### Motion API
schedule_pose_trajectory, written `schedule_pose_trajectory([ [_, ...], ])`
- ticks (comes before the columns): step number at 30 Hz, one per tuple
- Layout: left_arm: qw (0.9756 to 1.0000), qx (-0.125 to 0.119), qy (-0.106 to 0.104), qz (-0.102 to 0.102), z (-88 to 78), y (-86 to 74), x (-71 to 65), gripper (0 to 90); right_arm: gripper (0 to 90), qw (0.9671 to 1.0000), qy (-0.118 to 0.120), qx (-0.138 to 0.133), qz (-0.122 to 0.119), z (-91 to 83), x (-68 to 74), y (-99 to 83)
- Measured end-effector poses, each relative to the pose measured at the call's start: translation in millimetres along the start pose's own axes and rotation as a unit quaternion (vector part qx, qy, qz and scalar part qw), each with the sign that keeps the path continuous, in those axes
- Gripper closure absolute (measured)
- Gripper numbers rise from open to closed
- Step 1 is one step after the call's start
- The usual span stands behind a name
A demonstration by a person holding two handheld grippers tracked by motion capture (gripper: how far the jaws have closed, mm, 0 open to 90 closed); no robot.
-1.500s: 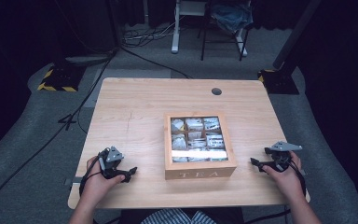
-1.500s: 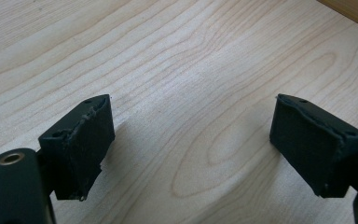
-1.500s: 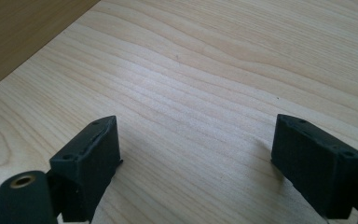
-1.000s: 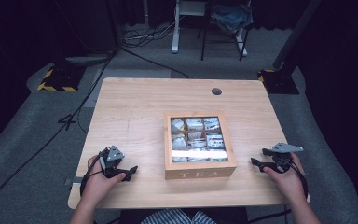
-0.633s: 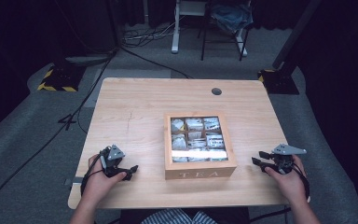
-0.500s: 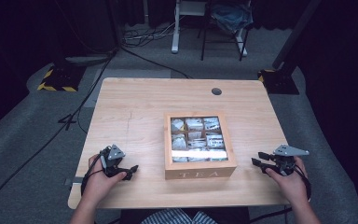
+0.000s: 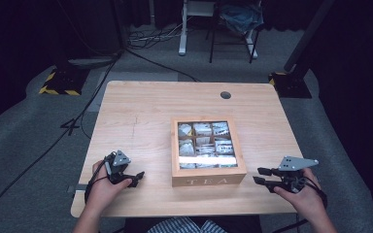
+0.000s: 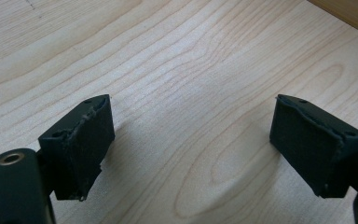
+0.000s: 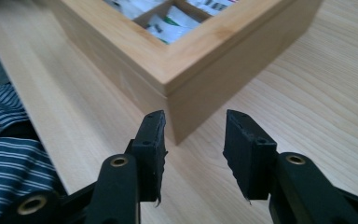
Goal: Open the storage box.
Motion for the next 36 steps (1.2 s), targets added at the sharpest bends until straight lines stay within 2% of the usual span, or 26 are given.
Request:
schedule_pose_trajectory([
  [15,1.0000,-0.002,0.005,0.005,1.4,2.3,0.3,14.3,70.9,0.9994,0.025,-0.015,-0.021,15.6,17.7,8.1],
  [23,1.0000,-0.002,0.005,0.005,1.4,2.3,0.3,14.2,75.1,0.9994,0.016,-0.010,-0.030,18.5,17.9,7.6],
  [25,1.0000,-0.002,0.006,0.006,1.4,2.5,0.4,14.2,76.5,0.9993,0.010,-0.011,-0.035,18.6,17.7,8.0],
  [27,1.0000,-0.001,0.004,0.005,1.4,2.4,0.1,14.2,80.0,0.9990,-0.005,-0.023,-0.038,14.8,16.4,11.5],
  [29,1.0000,-0.001,0.005,0.006,1.4,2.5,0.3,14.2,81.8,0.9989,-0.004,-0.030,-0.036,13.3,16.7,13.0],
  [30,1.0000,0.000,0.004,0.005,1.4,2.3,0.0,14.2,82.9,0.9985,0.008,-0.044,-0.032,10.7,19.0,15.9],
  [32,1.0000,-0.001,0.005,0.006,1.4,2.5,0.3,14.2,83.0,0.9980,0.017,-0.053,-0.030,8.9,22.1,18.8],
  [34,1.0000,0.000,0.004,0.005,1.4,2.3,0.0,14.2,83.3,0.9985,0.000,-0.034,-0.044,12.0,21.4,16.5],
  [36,1.0000,0.000,0.004,0.005,1.4,2.3,0.0,14.2,81.5,0.9987,0.005,-0.031,-0.042,13.2,22.7,15.6],
])
Point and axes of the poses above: each handheld gripper's, and its own axes: z roughly forward along the jaws, y roughly out of its top, x roughly to its left, the point moved 9 cm from there along z, roughly forward along the jaws, and after that the axes turned 8 degrees about x, right-handed, at the moved point
